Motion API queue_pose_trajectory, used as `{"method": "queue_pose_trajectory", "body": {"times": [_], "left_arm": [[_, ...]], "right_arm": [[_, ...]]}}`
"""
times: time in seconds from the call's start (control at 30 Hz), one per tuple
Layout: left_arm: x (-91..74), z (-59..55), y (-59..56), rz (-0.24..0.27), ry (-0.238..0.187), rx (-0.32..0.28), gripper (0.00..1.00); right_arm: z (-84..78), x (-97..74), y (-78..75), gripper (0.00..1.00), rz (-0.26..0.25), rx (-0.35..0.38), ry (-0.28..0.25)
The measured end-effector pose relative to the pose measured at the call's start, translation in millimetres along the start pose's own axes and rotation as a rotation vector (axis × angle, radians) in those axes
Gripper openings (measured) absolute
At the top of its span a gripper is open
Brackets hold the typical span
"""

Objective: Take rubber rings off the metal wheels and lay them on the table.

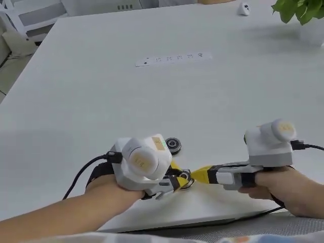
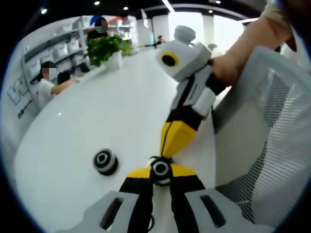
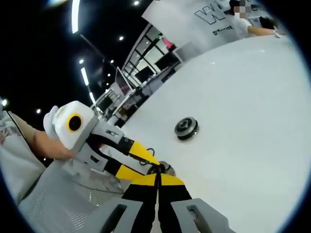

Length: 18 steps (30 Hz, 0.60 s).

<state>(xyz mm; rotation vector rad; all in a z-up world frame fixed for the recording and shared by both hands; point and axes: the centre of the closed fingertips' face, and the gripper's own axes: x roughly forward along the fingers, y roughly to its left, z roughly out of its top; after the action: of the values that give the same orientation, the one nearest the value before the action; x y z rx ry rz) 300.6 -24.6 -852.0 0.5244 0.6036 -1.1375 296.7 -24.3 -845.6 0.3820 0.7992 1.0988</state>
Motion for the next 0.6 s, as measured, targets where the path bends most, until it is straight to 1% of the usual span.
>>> {"method": "queue_pose_trajectory", "body": {"times": [0.37, 0.4, 0.43, 0.47, 0.5, 0.6], "left_arm": [[0.3, 0.4, -1.2, -0.002, -0.001, 0.002, 0.12], [0.5, 0.5, -1.4, -0.003, -0.002, 0.003, 0.12], [0.9, 1.0, -1.9, -0.005, -0.004, 0.003, 0.12], [0.9, 1.0, -1.8, -0.004, -0.003, 0.005, 0.12], [0.9, 1.0, -1.8, -0.004, -0.004, 0.004, 0.12], [0.7, 1.1, -1.6, -0.005, -0.006, 0.003, 0.12]], "right_arm": [[-2.5, 3.5, 10.7, 0.00, 0.031, -0.001, 0.007], [-2.4, 3.9, 12.1, 0.00, 0.038, 0.001, 0.007], [-0.9, 5.6, 23.1, 0.00, 0.090, 0.020, 0.000], [0.5, 5.3, 14.1, 0.00, 0.042, -0.025, 0.002], [-0.2, 5.4, 16.1, 0.00, 0.050, -0.007, 0.005], [0.1, 5.9, 15.6, 0.00, 0.053, -0.004, 0.002]]}}
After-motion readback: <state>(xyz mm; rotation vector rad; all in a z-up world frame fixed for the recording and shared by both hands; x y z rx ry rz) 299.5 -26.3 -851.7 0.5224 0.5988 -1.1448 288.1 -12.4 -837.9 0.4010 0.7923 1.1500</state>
